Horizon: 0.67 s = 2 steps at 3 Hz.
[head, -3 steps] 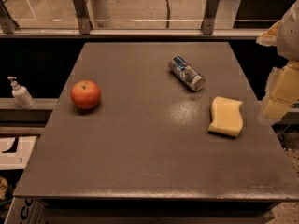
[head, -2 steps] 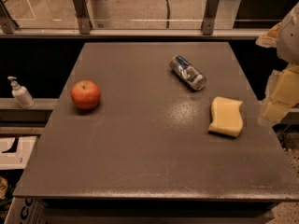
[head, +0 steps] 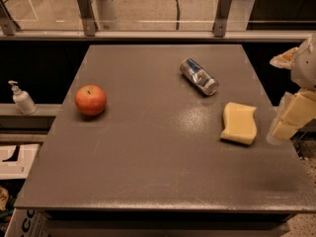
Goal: Move sponge near apple
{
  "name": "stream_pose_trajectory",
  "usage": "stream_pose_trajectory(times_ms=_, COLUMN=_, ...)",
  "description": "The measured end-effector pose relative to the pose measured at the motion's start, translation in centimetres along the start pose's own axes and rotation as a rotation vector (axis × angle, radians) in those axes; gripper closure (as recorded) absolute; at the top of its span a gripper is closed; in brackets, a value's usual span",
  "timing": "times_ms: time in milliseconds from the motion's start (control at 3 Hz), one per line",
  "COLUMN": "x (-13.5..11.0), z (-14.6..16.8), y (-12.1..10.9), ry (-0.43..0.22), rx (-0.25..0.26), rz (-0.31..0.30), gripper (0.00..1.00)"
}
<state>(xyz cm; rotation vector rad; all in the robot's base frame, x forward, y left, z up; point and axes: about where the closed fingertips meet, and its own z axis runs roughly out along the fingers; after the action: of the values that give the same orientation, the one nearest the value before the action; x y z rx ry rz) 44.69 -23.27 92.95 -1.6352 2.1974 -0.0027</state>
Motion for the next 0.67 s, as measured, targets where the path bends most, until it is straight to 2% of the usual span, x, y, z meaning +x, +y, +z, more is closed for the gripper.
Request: stream_pose_trajectory(times_ms=667, x=2.5, z=4.9, y=-0.6, ry=-0.124, rx=-0.084, rz=0.133, gripper=0.00)
